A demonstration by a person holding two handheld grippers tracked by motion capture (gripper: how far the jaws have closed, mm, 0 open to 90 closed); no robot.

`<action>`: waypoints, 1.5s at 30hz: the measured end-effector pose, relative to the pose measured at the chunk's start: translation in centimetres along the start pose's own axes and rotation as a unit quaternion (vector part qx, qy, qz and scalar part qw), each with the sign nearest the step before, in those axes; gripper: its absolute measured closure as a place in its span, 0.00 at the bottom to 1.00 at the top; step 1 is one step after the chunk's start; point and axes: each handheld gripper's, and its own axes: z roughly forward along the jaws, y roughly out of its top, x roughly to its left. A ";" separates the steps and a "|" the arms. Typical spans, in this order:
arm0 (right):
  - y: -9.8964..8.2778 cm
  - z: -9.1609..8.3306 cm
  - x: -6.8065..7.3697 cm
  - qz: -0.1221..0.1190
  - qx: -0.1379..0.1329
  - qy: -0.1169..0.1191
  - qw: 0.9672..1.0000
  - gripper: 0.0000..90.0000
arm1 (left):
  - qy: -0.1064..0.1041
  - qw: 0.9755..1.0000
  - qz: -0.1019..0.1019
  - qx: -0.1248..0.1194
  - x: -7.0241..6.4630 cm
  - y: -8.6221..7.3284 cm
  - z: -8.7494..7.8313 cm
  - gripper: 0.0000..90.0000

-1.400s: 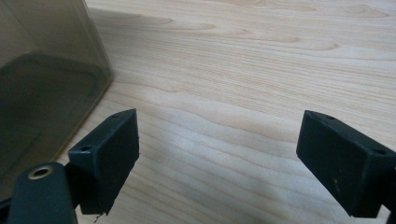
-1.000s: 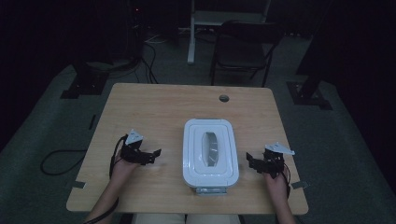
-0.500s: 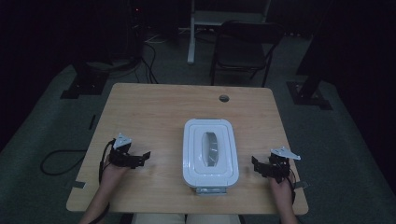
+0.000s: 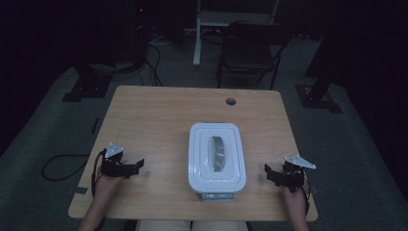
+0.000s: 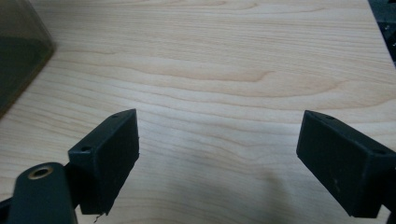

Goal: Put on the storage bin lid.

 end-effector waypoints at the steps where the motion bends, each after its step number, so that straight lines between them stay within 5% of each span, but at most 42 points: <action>1: 0.0 0.0 -0.1 0.000 0.002 -0.005 1.000 0.14 | 0.006 1.000 -0.005 0.001 0.2 -0.1 -0.2 0.01; 11: -0.4 0.2 -1.0 0.028 0.021 -0.050 0.998 0.14 | 0.074 0.996 -0.045 0.002 1.4 -1.5 -1.6 0.01; 20: -1.0 0.6 -1.4 0.034 0.034 -0.063 0.997 0.14 | 0.117 0.991 -0.061 0.018 2.3 -2.3 -2.2 0.01; 28: -1.0 0.8 -1.1 0.026 0.043 -0.068 0.996 0.14 | 0.154 0.985 -0.077 0.030 2.3 -2.5 -2.0 0.01; 29: -1.0 0.8 -1.1 0.027 0.043 -0.068 0.996 0.14 | 0.169 0.981 -0.086 0.042 2.3 -2.5 -1.8 0.01; 31: -0.9 0.9 -1.1 0.029 0.044 -0.071 0.996 0.14 | 0.178 0.978 -0.091 0.059 2.4 -2.4 -1.6 0.01; 45: -0.8 1.1 -1.1 0.028 0.044 -0.070 0.996 0.14 | 0.168 0.980 -0.084 0.063 2.7 -2.3 -1.5 0.01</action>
